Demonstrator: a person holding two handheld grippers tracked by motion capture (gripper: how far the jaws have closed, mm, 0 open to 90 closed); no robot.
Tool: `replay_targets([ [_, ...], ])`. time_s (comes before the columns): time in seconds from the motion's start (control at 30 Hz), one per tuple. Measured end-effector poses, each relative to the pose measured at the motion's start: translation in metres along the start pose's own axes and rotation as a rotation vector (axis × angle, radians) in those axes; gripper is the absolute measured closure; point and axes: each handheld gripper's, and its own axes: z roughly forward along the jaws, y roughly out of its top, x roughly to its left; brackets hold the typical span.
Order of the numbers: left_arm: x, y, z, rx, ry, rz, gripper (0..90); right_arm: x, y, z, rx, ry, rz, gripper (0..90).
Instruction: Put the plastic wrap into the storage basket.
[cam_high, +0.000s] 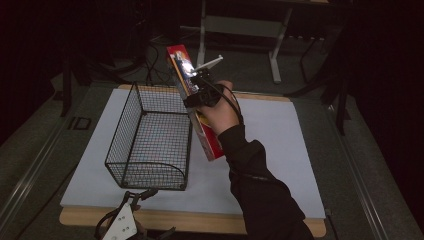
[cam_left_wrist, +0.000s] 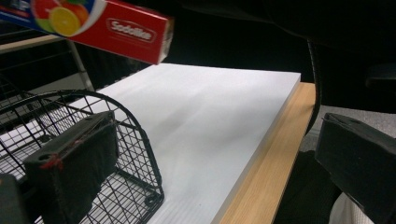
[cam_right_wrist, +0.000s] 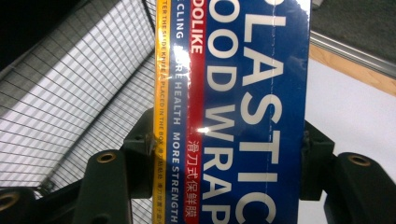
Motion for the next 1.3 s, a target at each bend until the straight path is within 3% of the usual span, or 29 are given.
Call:
replay_targets([
  [0.33,0.0,0.0,-0.001,-0.001,0.0,-0.001,0.1,0.031,0.015,0.005,-0.046,0.053,-0.014,39.4],
  [0.77,-0.002,0.0,-0.004,-0.005,-0.003,0.001,0.1,0.073,0.022,0.027,-0.11,0.112,-0.024,39.4],
  [0.87,-0.002,0.0,-0.005,-0.002,-0.003,0.004,0.1,0.082,0.022,0.034,-0.129,0.095,-0.036,39.3],
  [1.3,-0.003,0.0,-0.006,-0.001,-0.005,0.007,0.1,0.097,0.008,0.073,-0.12,0.1,-0.002,39.3],
])
